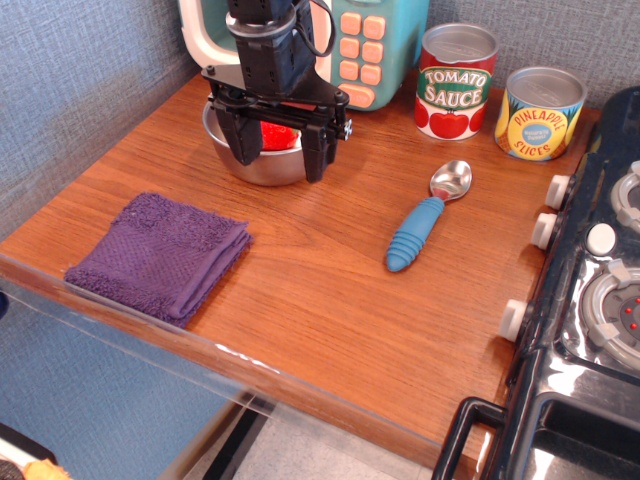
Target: Pick up and move spoon to the right side of the silver bowl.
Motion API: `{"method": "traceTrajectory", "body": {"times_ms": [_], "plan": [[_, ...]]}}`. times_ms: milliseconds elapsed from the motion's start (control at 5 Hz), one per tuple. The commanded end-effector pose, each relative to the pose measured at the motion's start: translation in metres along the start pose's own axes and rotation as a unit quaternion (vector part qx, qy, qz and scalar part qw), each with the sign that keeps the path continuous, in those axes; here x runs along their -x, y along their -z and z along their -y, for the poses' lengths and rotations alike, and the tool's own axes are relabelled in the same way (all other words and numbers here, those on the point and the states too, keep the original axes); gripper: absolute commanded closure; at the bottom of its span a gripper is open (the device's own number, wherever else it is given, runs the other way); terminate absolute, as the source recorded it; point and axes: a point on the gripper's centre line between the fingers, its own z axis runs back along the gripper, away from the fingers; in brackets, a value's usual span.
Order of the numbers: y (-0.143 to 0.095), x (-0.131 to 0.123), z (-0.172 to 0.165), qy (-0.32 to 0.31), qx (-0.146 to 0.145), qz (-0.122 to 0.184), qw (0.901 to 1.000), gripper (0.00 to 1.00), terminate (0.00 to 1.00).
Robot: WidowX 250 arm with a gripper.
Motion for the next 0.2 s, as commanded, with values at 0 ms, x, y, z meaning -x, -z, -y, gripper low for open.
{"method": "traceTrajectory", "body": {"times_ms": [0], "plan": [[-0.0203, 0.0019, -0.0018, 0.002, -0.006, 0.028, 0.9996, 0.00, 1.00]]}}
